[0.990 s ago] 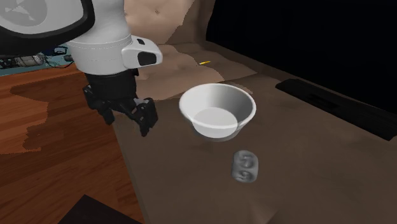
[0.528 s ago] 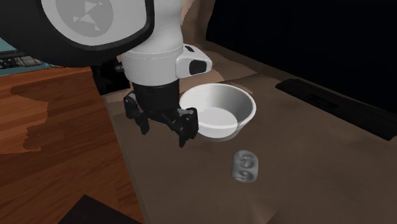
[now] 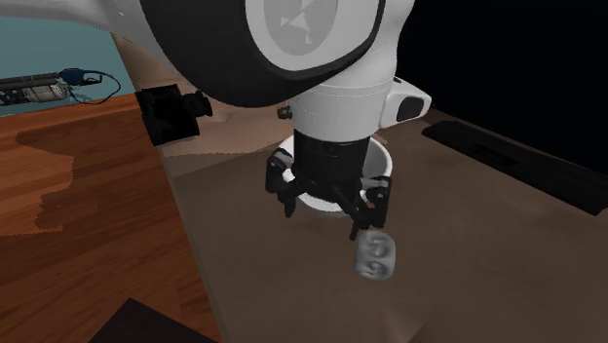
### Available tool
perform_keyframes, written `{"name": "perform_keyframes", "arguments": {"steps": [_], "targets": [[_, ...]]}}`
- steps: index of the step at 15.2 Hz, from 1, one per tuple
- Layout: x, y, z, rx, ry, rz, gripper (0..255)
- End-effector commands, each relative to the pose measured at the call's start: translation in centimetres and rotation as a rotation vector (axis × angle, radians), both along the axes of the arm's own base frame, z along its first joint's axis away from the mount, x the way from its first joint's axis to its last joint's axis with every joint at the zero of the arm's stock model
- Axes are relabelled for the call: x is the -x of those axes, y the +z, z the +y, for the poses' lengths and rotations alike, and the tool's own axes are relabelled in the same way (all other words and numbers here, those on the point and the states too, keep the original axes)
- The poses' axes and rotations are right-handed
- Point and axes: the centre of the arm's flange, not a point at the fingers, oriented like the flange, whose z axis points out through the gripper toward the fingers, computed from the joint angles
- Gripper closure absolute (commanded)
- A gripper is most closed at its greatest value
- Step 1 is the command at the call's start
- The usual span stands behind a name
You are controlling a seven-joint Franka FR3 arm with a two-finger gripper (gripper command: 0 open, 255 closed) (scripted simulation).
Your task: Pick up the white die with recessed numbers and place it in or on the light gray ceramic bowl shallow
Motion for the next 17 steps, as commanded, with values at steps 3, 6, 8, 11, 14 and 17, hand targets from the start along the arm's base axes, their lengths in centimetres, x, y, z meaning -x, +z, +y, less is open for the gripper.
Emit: {"name": "perform_keyframes", "arguments": {"steps": [3, 6, 8, 11, 14, 17], "targets": [[0.0, 0.5, -5.0, 0.022, -0.024, 0.0, 0], [-0.1, 0.7, -7.4, 0.032, -0.037, 0.0, 0], [-0.2, -0.3, -7.4, 0.032, -0.037, 0.0, 0], [-0.2, -1.9, -7.4, 0.032, -0.037, 0.0, 0], [-0.3, -3.3, -7.4, 0.032, -0.037, 0.0, 0], [-0.3, -3.3, -7.4, 0.032, -0.037, 0.0, 0]]}}
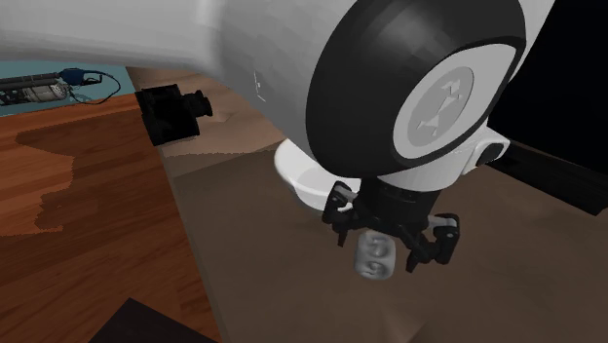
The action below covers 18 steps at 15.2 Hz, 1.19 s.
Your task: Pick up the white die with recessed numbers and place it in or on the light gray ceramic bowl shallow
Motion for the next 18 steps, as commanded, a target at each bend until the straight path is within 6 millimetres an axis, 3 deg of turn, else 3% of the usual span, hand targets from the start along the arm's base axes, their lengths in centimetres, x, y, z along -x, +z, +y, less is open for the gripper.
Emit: {"name": "perform_keyframes", "arguments": {"steps": [1, 4, 5, 14, 18], "targets": [[0.0, 0.0, 0.0, 0.0, 0.0, 0.0, 0], [0.0, 0.0, 0.0, 0.0, 0.0, 0.0, 0], [0.0, 0.0, 0.0, 0.0, 0.0, 0.0, 255], [0.0, 0.0, 0.0, 0.0, 0.0, 0.0, 255], [0.0, 2.1, 0.0, 0.0, 0.0, 0.0, 255]]}}
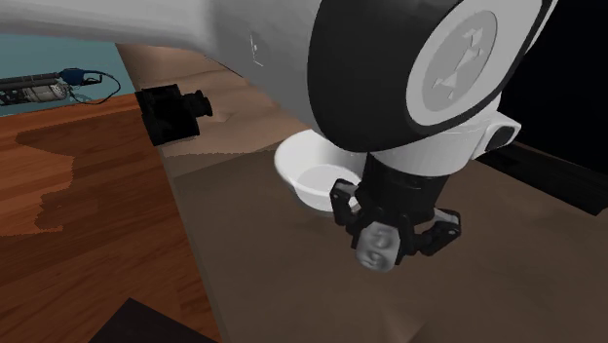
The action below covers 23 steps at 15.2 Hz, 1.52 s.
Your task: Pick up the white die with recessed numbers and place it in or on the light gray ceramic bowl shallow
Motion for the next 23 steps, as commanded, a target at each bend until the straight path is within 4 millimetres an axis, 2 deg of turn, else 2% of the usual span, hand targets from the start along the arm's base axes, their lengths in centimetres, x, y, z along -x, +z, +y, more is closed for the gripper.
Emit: {"name": "perform_keyframes", "arguments": {"steps": [1, 23], "targets": [[0.0, 0.9, 0.1, 0.0, 0.0, 0.0, 255], [0.0, 12.6, 0.1, 0.0, 0.0, 0.0, 255]]}}
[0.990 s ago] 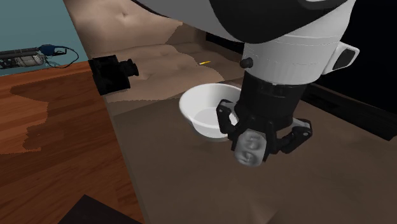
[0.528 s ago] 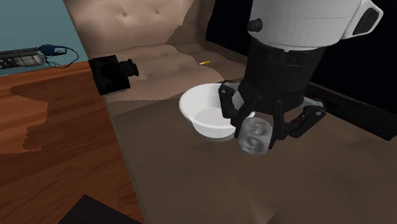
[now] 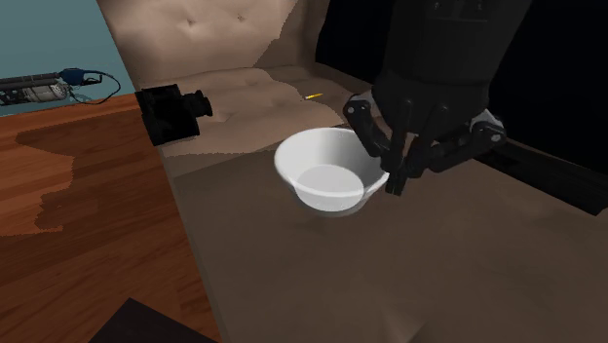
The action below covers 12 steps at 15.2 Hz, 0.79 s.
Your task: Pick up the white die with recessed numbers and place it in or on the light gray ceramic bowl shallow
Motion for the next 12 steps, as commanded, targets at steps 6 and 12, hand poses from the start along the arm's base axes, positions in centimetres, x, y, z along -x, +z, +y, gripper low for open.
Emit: {"name": "perform_keyframes", "arguments": {"steps": [6, 12], "targets": [[4.3, -1.8, 0.0, 0.012, -0.071, 0.039, 0], [11.0, -4.2, 0.7, 0.031, -0.177, 0.098, 0]]}}
